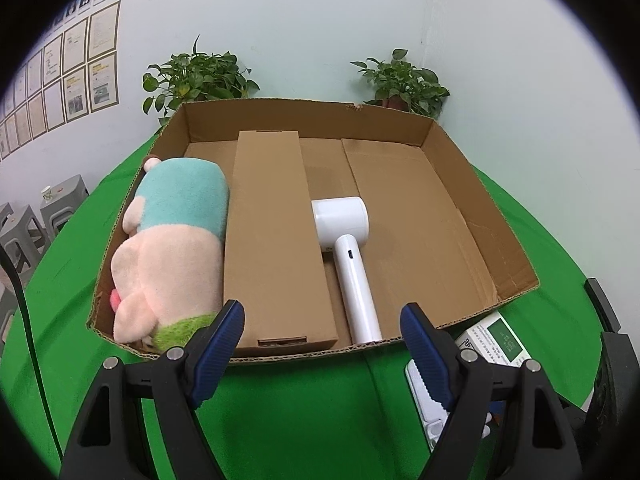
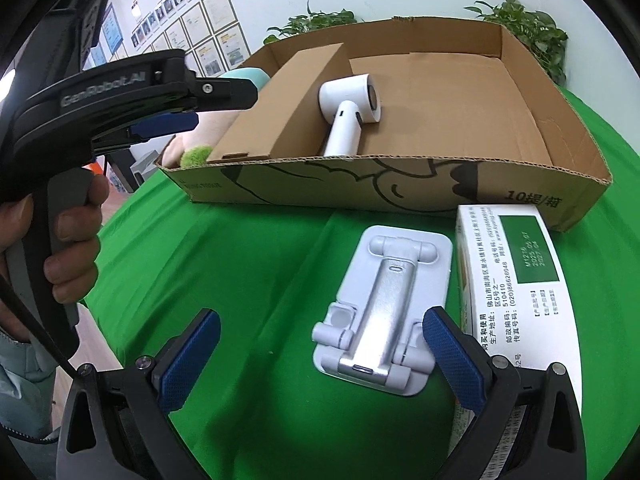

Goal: Organize objects

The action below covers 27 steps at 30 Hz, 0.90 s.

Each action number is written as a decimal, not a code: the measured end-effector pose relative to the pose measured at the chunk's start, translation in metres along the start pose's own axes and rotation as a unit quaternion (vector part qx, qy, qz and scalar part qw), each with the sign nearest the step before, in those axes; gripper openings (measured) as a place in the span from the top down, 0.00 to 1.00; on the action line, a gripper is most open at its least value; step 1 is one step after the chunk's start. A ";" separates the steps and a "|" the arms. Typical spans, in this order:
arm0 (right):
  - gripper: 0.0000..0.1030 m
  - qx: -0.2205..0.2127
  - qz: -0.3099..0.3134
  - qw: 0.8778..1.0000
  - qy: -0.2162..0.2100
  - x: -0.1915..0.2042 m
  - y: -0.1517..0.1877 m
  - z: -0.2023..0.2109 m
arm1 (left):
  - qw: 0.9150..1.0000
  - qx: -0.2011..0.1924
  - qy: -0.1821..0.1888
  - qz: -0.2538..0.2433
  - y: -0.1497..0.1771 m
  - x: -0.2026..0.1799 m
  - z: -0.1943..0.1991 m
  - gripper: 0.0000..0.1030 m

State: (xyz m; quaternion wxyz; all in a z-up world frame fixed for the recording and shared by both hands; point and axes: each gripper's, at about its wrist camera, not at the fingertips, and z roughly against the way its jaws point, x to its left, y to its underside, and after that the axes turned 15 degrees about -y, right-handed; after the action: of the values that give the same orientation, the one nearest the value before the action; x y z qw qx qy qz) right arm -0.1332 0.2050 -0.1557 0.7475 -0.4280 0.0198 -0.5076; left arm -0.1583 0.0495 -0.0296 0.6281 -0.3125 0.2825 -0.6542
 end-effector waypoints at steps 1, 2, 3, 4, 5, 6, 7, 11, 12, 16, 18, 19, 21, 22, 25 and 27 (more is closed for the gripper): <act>0.01 0.000 0.000 1.000 0.002 0.000 0.000 0.000 | 1.000 0.000 0.002 -0.001 0.000 0.000 0.000 0.22; 0.01 0.000 0.000 1.000 0.003 -0.001 0.000 0.000 | 1.000 0.001 0.003 -0.001 0.001 -0.001 0.000 0.22; 0.01 0.001 -0.001 1.000 0.004 -0.002 0.000 0.000 | 1.000 0.001 0.006 -0.001 0.002 -0.001 0.000 0.22; 0.01 0.001 -0.001 1.000 0.006 -0.002 0.000 0.000 | 1.000 0.002 0.008 -0.001 0.002 -0.002 0.000 0.22; 0.01 0.001 0.000 1.000 0.008 -0.002 0.000 0.000 | 1.000 0.002 0.009 -0.002 0.003 -0.002 0.000 0.22; 0.01 0.001 0.000 1.000 0.009 -0.002 0.000 0.000 | 1.000 0.004 0.010 -0.002 0.003 -0.003 0.000 0.22; 0.01 0.002 0.000 1.000 0.010 -0.003 0.000 0.000 | 1.000 0.005 0.010 -0.003 0.004 -0.003 -0.001 0.22; 0.01 0.003 0.000 1.000 0.012 -0.003 0.000 -0.001 | 1.000 0.009 0.014 0.000 0.006 -0.003 -0.002 0.22; 0.01 0.003 0.000 1.000 0.012 -0.003 0.000 0.000 | 1.000 0.010 0.014 0.000 0.006 -0.003 -0.002 0.22; 0.01 0.003 0.000 1.000 0.012 -0.003 -0.001 -0.001 | 1.000 0.011 0.014 0.000 0.008 -0.002 -0.002 0.22; 0.01 0.003 0.000 1.000 0.012 -0.003 -0.001 -0.001 | 1.000 0.012 0.016 0.002 0.008 -0.002 -0.002 0.22; 0.01 0.003 0.000 1.000 0.012 -0.003 -0.001 -0.001 | 1.000 0.012 0.016 0.001 0.008 -0.002 -0.002 0.22; 0.01 0.002 0.000 1.000 0.012 -0.003 -0.001 0.000 | 1.000 0.013 0.016 0.000 0.009 -0.002 -0.002 0.22; 0.01 0.002 0.000 1.000 0.012 -0.003 -0.001 -0.001 | 1.000 0.013 0.016 -0.001 0.009 -0.002 -0.002 0.22; 0.01 0.002 0.001 1.000 0.013 -0.003 -0.001 -0.001 | 1.000 0.014 0.016 -0.001 0.009 -0.002 -0.002 0.22; 0.01 0.002 0.000 1.000 0.012 -0.004 -0.001 0.000 | 1.000 0.013 0.017 -0.001 0.009 -0.002 -0.002 0.22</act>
State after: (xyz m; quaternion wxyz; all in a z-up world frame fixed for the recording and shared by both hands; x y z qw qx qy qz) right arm -0.1354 0.2075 -0.1569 0.7478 -0.4206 0.0281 -0.5129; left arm -0.1546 0.0512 -0.0379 0.6267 -0.2932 0.2841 -0.6637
